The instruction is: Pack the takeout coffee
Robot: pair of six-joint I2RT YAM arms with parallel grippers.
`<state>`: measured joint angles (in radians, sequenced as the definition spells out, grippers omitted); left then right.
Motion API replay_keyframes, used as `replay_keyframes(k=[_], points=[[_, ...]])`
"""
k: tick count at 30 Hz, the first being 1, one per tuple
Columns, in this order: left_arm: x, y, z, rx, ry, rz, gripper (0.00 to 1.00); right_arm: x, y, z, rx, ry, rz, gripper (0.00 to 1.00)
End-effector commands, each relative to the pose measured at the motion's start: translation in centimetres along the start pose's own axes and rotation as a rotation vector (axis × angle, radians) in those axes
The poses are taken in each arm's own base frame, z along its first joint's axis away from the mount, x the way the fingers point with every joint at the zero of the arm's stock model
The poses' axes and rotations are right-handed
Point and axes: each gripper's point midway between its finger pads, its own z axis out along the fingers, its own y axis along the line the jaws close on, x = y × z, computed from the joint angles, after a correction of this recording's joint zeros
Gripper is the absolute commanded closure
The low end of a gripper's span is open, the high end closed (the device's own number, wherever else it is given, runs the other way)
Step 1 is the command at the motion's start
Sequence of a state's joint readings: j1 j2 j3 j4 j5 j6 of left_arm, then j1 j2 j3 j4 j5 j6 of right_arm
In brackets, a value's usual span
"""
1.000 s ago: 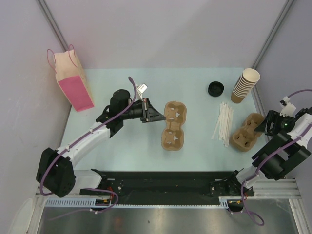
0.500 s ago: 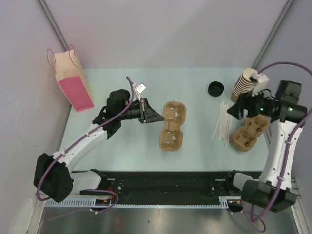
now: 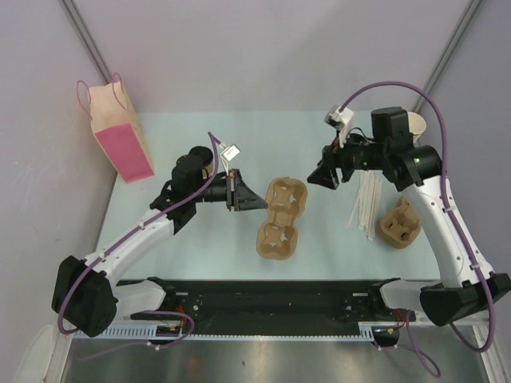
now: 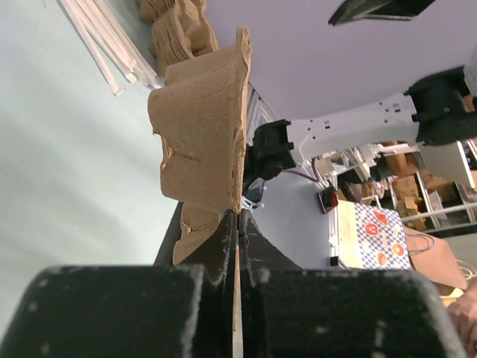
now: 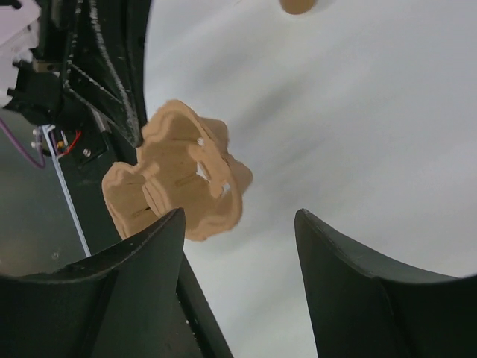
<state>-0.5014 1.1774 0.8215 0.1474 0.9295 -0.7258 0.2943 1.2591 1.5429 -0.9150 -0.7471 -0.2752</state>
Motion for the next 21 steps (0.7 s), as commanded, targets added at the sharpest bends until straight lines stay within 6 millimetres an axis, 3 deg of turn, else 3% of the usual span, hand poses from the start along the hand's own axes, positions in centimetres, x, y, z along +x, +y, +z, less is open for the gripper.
replay_keyframes(k=[1,12,21], points=[[-0.1,-1.9,-0.4,0.090,0.006,0.048,1.00,-1.9,2.2,1.3,-0.046,-0.004,-0.166,0.36],[0.3,-2.5,-0.7,0.120,0.009,0.052,1.00,-0.5,3.6,3.7,-0.121,0.060,-0.208,0.52],[0.2,-2.7,-0.7,0.130,0.002,0.050,1.00,0.6,4.4,4.0,-0.162,0.095,-0.212,0.55]])
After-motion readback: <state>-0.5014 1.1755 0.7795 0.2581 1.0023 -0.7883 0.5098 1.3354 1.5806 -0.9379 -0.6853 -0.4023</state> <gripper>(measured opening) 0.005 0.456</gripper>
